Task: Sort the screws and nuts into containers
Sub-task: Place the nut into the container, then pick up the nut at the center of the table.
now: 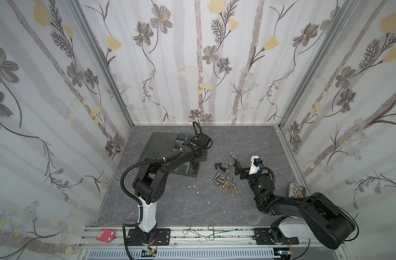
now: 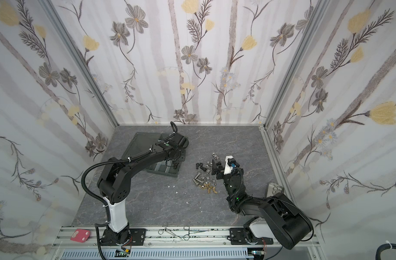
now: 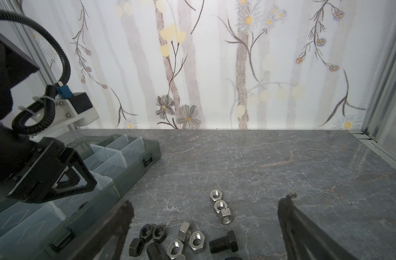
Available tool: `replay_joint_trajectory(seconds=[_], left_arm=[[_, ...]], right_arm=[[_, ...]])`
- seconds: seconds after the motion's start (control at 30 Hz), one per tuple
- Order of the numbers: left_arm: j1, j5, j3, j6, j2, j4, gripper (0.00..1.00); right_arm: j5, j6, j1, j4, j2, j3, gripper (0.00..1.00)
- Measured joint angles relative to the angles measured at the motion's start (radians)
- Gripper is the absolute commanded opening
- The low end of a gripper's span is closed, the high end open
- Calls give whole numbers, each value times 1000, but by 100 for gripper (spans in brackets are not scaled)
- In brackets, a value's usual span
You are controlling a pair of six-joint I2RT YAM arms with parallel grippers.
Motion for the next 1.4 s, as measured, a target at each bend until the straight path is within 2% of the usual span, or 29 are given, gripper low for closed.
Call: replay_joint_trajectory(seconds=[0.13,0.2,0.37,0.5,0.8,1.17,1.23,1.3,1.4], left_arm=[[-64,12,138,52,71,31,48],[-91,47,228,75,155,35,47],[-124,97,320,79,279,-8,46],[-132,103,314,65,298,-32,45],[-109,99,206,22,298,-33,44],[-116,128,204,23,299,-11,43],[-117,137,204,23,302,-11,42],[-119,138,204,23,302,-11,36],[-122,136,202,24,302,-6,36]], right_arm=[[0,0,0,0,-4,0,100],[-1,0,0,0,-4,0,100],[0,0,0,0,-4,-2,100],[0,0,0,0,-4,-2,100],[0,0,0,-1,-1,-2,100],[0,0,0,-3,3,-1,100],[0,1,0,-4,5,0,100],[0,1,0,-4,6,1,100],[0,1,0,-4,7,1,100]])
